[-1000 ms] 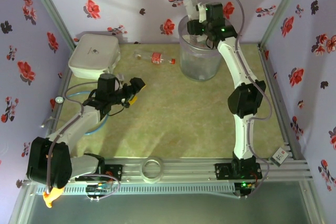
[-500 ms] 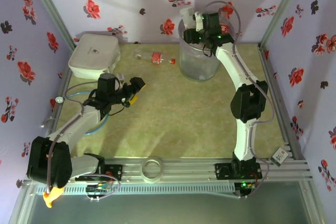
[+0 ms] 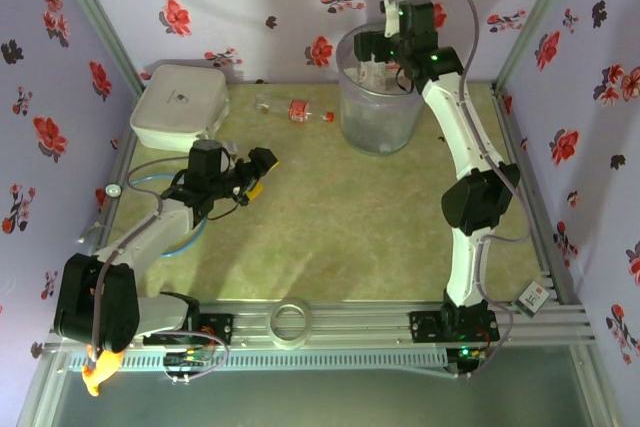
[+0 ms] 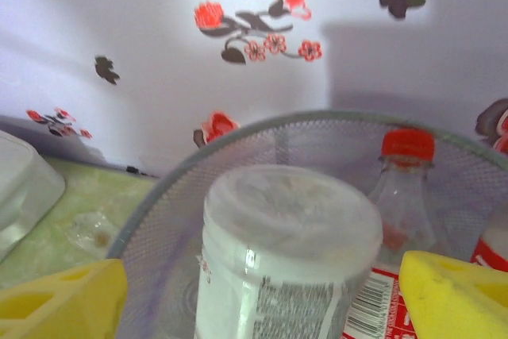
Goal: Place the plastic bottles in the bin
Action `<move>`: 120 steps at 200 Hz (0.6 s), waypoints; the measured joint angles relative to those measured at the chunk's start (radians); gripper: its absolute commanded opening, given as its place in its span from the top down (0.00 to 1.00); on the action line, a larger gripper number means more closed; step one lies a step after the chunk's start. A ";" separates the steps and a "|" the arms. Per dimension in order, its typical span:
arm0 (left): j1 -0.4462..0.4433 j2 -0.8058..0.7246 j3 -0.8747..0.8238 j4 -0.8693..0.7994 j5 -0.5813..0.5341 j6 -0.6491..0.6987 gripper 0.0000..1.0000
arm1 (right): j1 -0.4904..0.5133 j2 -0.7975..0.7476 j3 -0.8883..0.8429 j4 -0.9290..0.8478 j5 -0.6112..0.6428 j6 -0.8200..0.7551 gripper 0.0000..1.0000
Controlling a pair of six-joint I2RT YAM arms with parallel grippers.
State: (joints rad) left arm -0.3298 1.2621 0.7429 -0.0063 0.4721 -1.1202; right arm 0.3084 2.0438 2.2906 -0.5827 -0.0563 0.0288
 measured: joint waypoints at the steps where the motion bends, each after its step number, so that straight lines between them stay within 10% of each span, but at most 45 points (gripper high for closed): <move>1: 0.000 0.000 0.000 0.000 0.000 0.000 0.04 | 0.000 -0.002 0.000 0.000 0.000 0.001 0.16; 59: 0.000 0.006 0.000 0.008 0.000 0.000 0.04 | -0.004 0.042 0.079 -0.015 0.005 0.003 0.38; 120: 0.000 0.006 0.000 0.008 0.000 0.000 0.04 | -0.009 0.137 0.064 -0.031 0.001 0.010 0.40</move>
State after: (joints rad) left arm -0.3298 1.2678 0.7429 0.0017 0.4721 -1.1202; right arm 0.2993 2.1807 2.3543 -0.6136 -0.0555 0.0391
